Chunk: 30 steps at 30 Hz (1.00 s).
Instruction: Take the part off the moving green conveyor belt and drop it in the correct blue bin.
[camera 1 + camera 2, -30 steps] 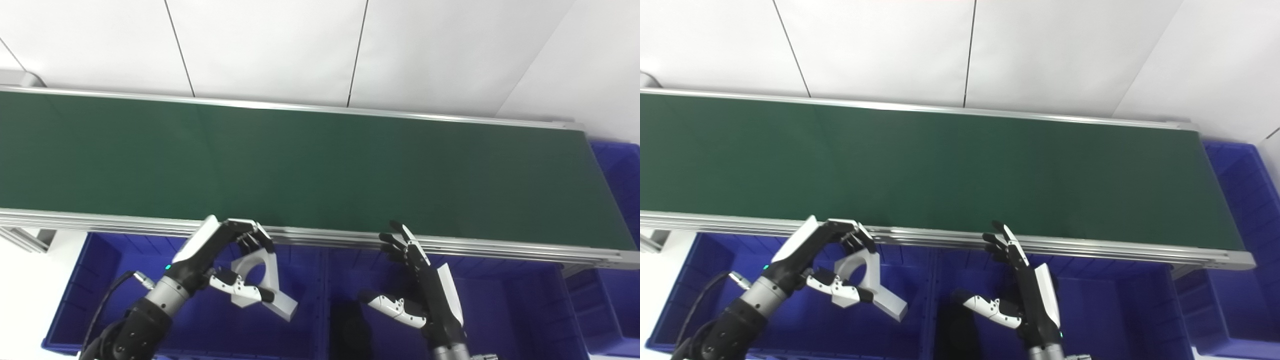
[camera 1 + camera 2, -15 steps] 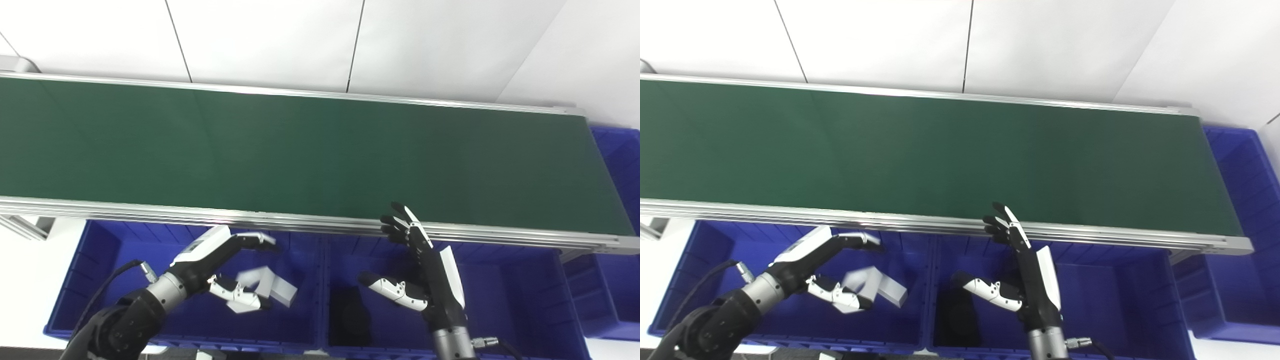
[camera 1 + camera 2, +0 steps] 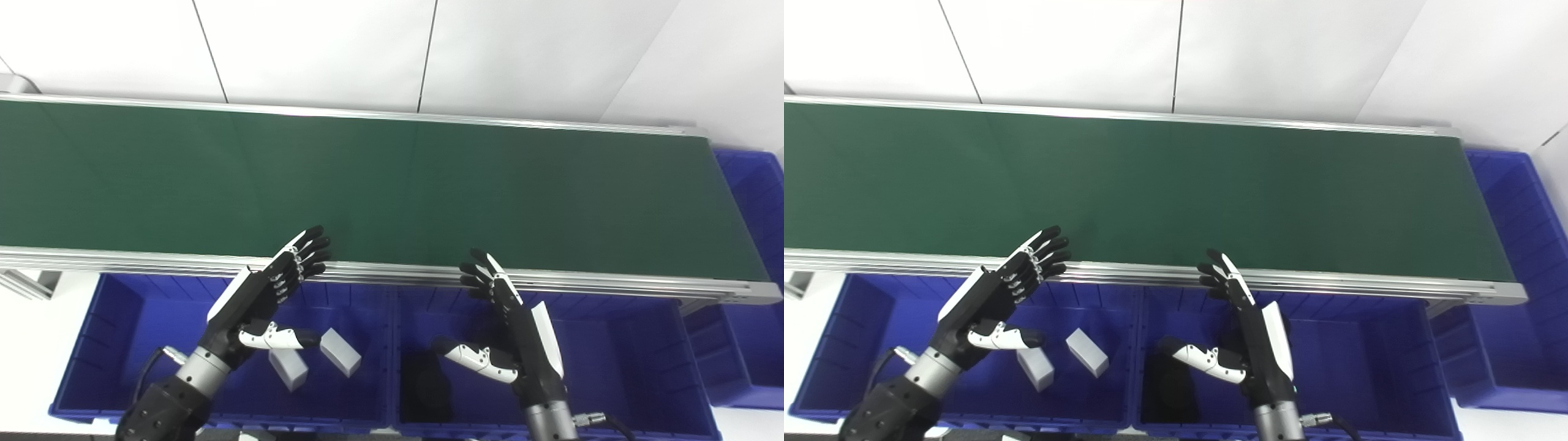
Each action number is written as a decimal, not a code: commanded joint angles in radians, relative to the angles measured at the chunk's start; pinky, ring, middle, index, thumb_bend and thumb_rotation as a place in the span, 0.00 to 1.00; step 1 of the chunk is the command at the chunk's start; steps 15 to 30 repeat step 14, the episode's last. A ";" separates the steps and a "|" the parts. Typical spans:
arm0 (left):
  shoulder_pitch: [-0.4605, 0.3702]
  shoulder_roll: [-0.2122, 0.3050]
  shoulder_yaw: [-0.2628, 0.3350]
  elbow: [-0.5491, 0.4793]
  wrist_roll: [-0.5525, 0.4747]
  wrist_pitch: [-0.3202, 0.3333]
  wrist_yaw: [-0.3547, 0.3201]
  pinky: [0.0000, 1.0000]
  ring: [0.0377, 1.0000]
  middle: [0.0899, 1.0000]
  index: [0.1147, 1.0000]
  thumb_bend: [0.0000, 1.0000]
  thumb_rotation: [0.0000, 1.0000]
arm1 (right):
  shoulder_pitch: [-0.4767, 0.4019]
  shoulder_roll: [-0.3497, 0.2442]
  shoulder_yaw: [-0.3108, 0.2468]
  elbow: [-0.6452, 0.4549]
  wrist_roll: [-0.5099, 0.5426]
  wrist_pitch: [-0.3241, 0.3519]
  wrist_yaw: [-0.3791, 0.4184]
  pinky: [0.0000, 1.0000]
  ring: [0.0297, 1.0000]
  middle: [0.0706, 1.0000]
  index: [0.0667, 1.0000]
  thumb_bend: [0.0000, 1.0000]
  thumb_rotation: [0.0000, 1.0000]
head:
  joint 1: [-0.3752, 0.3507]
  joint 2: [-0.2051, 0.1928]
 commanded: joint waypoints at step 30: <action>-0.001 -0.017 0.031 0.038 0.001 -0.118 0.009 0.85 0.89 0.91 0.91 0.99 0.30 | 0.008 0.011 0.010 -0.029 -0.011 -0.001 -0.005 0.76 0.80 0.83 0.91 0.78 0.46 | -0.013 -0.025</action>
